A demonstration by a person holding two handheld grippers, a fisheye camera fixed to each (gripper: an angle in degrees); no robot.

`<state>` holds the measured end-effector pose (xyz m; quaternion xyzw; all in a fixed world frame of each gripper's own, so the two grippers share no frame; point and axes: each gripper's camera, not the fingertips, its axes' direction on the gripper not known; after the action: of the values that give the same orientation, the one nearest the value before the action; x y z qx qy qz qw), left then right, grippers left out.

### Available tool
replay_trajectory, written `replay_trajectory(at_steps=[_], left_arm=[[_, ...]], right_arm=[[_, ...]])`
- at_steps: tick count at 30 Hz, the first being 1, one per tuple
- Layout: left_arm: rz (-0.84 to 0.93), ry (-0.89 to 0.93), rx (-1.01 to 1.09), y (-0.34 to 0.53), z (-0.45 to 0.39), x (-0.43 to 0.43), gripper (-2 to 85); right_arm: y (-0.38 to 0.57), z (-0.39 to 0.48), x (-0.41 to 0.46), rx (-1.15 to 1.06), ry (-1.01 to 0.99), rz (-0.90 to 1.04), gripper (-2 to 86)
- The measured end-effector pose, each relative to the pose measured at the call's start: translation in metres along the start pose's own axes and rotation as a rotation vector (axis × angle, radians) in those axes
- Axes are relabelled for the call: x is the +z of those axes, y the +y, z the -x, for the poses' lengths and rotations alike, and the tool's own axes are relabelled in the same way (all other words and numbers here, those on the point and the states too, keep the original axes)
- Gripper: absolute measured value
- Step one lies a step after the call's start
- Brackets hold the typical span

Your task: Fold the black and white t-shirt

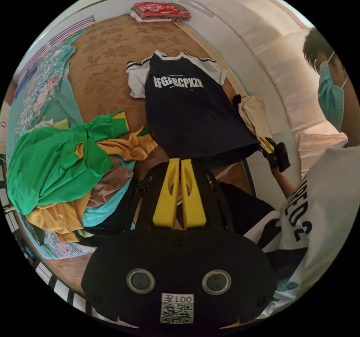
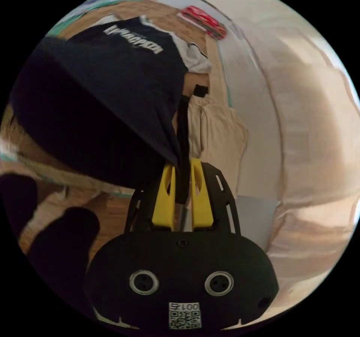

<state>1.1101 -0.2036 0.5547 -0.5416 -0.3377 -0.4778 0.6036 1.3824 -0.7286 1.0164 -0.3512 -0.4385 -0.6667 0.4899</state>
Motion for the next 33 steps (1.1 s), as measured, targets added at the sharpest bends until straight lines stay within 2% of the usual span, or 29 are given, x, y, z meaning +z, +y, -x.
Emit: replay_trajectory(at_steps=[2, 7, 9, 12, 15, 17, 18, 21, 24, 26, 30, 33], left_arm=[[0.007, 0.005, 0.008, 0.012, 0.01, -0.004, -1.0], [0.026, -0.014, -0.001, 0.034, 0.021, -0.002, -1.0], [0.028, 0.031, -0.044, 0.045, 0.029, -0.001, -1.0], [0.061, 0.048, -0.1, 0.062, 0.042, 0.011, -1.0], [-0.037, 0.071, -0.194, 0.062, 0.062, 0.017, -1.0], [-0.234, 0.137, -0.184, 0.026, 0.083, 0.006, -1.0], [-0.277, 0.139, -0.161, 0.011, 0.088, 0.0, -1.0], [-0.464, 0.035, -0.035, -0.091, 0.101, -0.051, -1.0], [-0.688, 0.109, -0.082, -0.188, 0.111, -0.142, -1.0], [-0.746, -0.062, -0.071, -0.24, 0.083, -0.224, -1.0], [-0.845, -0.224, -0.066, -0.254, 0.024, -0.321, -1.0], [-0.91, -0.277, 0.004, -0.239, 0.0, -0.367, -1.0]], right_arm=[[0.008, 0.003, -0.002, -0.067, 0.046, -0.037, 4.7], [0.005, -0.022, -0.007, 0.142, -0.051, 0.029, 2.2], [0.01, -0.036, -0.007, 0.261, -0.199, 0.052, 1.6], [0.01, -0.045, -0.006, 0.266, -0.313, 0.06, 1.3], [-0.016, -0.062, -0.015, 0.175, -0.302, -0.027, 1.0], [-0.048, -0.083, -0.02, 0.138, -0.307, -0.141, 0.9], [-0.079, -0.103, -0.022, 0.106, -0.305, -0.215, 0.8], [-0.181, -0.174, -0.033, 0.073, -0.206, -0.419, 0.6], [-0.289, -0.275, -0.078, 0.165, -0.124, -0.52, 0.5], [-0.326, -0.332, -0.13, 0.247, -0.096, -0.592, 0.5], [-0.337, -0.402, -0.256, 0.314, 0.004, -0.761, 0.5], [-0.315, -0.42, -0.303, 0.268, 0.014, -0.842, 0.5]])
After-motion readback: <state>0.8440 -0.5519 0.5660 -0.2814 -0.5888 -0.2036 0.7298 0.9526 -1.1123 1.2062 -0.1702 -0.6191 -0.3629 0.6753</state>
